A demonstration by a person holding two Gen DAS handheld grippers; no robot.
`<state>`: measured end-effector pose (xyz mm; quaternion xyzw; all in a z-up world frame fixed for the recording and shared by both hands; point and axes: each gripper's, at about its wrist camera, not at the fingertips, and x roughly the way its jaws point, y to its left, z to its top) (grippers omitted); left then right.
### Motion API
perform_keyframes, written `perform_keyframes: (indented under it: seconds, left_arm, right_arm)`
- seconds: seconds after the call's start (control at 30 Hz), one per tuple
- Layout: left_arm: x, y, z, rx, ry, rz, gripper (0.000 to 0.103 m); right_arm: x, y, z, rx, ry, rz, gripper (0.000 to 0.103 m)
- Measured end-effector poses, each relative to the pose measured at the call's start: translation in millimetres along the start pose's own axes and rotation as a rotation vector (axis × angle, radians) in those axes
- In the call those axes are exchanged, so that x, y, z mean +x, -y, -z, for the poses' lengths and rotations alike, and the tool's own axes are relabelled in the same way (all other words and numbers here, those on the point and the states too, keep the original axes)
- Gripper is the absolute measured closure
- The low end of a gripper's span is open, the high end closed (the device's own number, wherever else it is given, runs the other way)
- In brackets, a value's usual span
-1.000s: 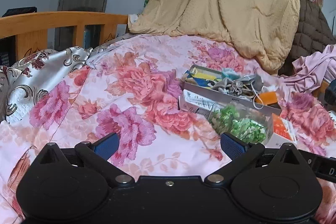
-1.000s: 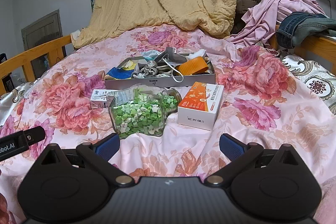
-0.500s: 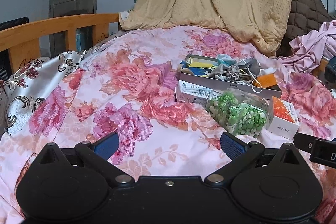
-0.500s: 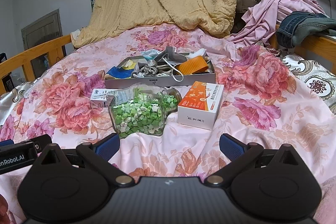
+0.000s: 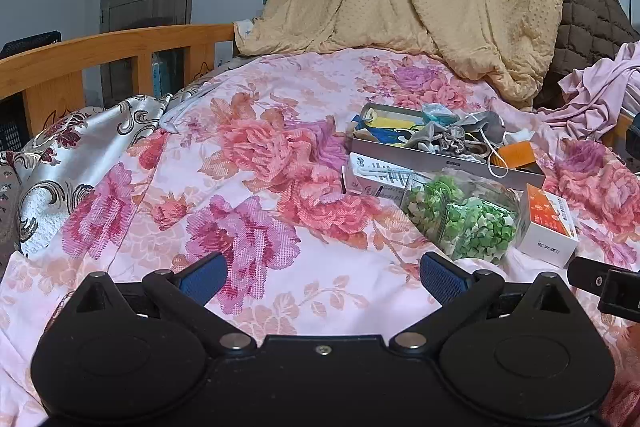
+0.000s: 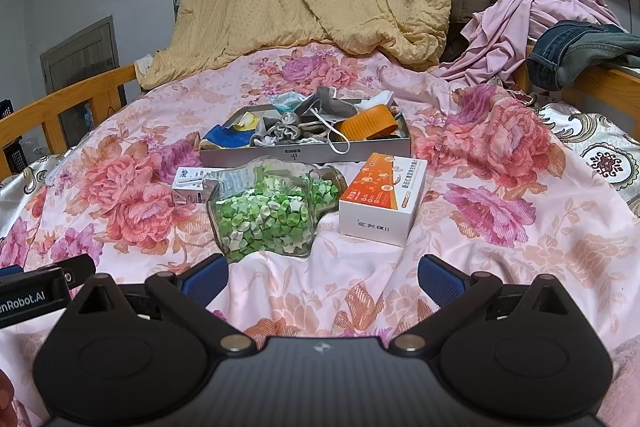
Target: Organize soft objects
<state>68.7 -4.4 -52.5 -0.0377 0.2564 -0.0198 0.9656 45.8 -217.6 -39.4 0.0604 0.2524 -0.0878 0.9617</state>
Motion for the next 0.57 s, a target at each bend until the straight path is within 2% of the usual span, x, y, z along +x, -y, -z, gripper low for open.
perform_keyframes:
  seconds: [0.57]
  left_arm:
    - [-0.1,0.9,-1.1,0.012,0.006,0.000,0.001]
  right_arm:
    - [0.0,-1.1,0.7,0.000,-0.001,0.000,0.000]
